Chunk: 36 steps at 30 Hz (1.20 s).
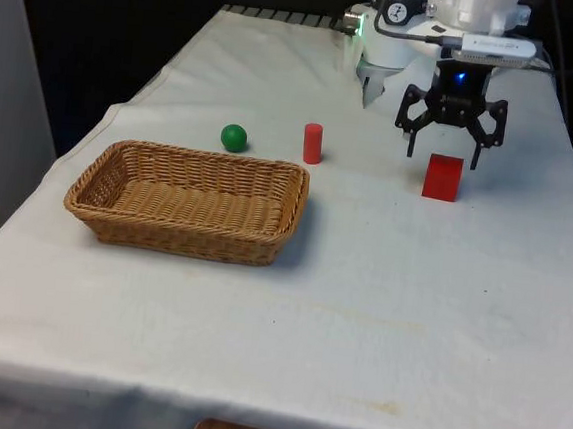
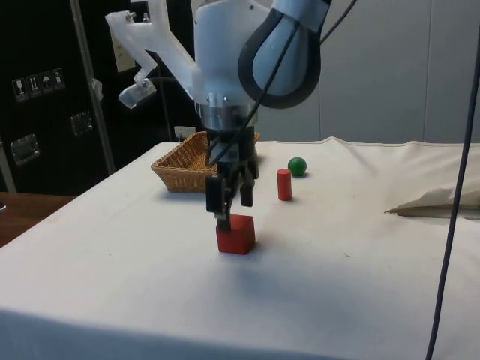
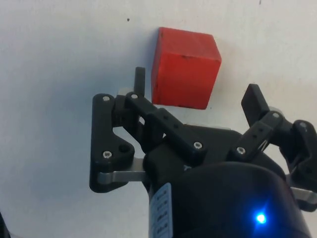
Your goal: Pick up the object to the left of the cylinder and place it into the basket.
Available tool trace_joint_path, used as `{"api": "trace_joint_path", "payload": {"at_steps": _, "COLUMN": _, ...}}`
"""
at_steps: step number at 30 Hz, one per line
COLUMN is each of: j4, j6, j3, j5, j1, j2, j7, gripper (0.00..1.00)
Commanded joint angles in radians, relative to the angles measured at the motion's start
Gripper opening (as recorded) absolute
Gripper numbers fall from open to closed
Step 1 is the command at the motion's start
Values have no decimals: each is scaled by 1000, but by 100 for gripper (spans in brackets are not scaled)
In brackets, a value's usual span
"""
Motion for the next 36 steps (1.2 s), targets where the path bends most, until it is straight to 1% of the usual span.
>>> {"api": "trace_joint_path", "payload": {"at_steps": 1, "j4": -2, "j6": 16, "j3": 15, "j5": 26, "j1": -8, "j2": 4, "j7": -8, "gripper": 100}}
{"api": "trace_joint_path", "payload": {"at_steps": 8, "j4": 2, "j6": 48, "j3": 23, "j5": 51, "j1": -10, "j2": 41, "j7": -4, "gripper": 100}}
{"api": "trace_joint_path", "payload": {"at_steps": 9, "j4": 3, "j6": 38, "j3": 6, "j5": 29, "j1": 0, "j2": 42, "j7": 5, "gripper": 100}}
{"api": "trace_joint_path", "payload": {"at_steps": 10, "j4": 3, "j6": 57, "j3": 25, "j5": 58, "j1": -11, "j2": 51, "j7": -3, "gripper": 100}}
{"api": "trace_joint_path", "payload": {"at_steps": 13, "j4": 5, "j6": 68, "j3": 28, "j5": 67, "j1": -12, "j2": 65, "j7": -2, "gripper": 100}}
{"api": "trace_joint_path", "payload": {"at_steps": 14, "j4": 6, "j6": 71, "j3": 29, "j5": 68, "j1": -12, "j2": 69, "j7": 0, "gripper": 96}}
{"api": "trace_joint_path", "payload": {"at_steps": 15, "j4": 7, "j6": 74, "j3": 30, "j5": 68, "j1": -12, "j2": 74, "j7": 4, "gripper": 79}}
{"api": "trace_joint_path", "payload": {"at_steps": 16, "j4": 8, "j6": 75, "j3": 30, "j5": 68, "j1": -13, "j2": 76, "j7": 5, "gripper": 69}}
{"api": "trace_joint_path", "payload": {"at_steps": 17, "j4": 8, "j6": 67, "j3": 11, "j5": 45, "j1": 0, "j2": 79, "j7": 15, "gripper": 57}}
{"api": "trace_joint_path", "payload": {"at_steps": 18, "j4": 8, "j6": 77, "j3": 31, "j5": 68, "j1": -13, "j2": 77, "j7": 7, "gripper": 57}}
{"api": "trace_joint_path", "payload": {"at_steps": 20, "j4": 9, "j6": 78, "j3": 31, "j5": 68, "j1": -13, "j2": 79, "j7": 9, "gripper": 34}}
{"api": "trace_joint_path", "payload": {"at_steps": 22, "j4": 9, "j6": 78, "j3": 32, "j5": 68, "j1": -14, "j2": 80, "j7": 10, "gripper": 13}}
{"api": "trace_joint_path", "payload": {"at_steps": 23, "j4": 9, "j6": 79, "j3": 32, "j5": 68, "j1": -14, "j2": 81, "j7": 11, "gripper": 0}}
{"api": "trace_joint_path", "payload": {"at_steps": 26, "j4": 9, "j6": 80, "j3": 32, "j5": 68, "j1": -14, "j2": 82, "j7": 12, "gripper": 0}}
{"api": "trace_joint_path", "payload": {"at_steps": 27, "j4": 10, "j6": 69, "j3": 12, "j5": 46, "j1": 0, "j2": 83, "j7": 24, "gripper": 0}}
{"api": "trace_joint_path", "payload": {"at_steps": 28, "j4": 9, "j6": 80, "j3": 33, "j5": 68, "j1": -14, "j2": 82, "j7": 12, "gripper": 0}}
{"api": "trace_joint_path", "payload": {"at_steps": 31, "j4": 9, "j6": 80, "j3": 31, "j5": 67, "j1": -13, "j2": 83, "j7": 15, "gripper": 0}}
{"api": "trace_joint_path", "payload": {"at_steps": 32, "j4": 10, "j6": 69, "j3": 12, "j5": 46, "j1": 0, "j2": 83, "j7": 25, "gripper": 0}}
{"api": "trace_joint_path", "payload": {"at_steps": 33, "j4": 9, "j6": 78, "j3": 28, "j5": 64, "j1": -11, "j2": 83, "j7": 17, "gripper": 0}}
{"api": "trace_joint_path", "payload": {"at_steps": 36, "j4": 7, "j6": 72, "j3": 19, "j5": 55, "j1": -6, "j2": 78, "j7": 20, "gripper": 0}}
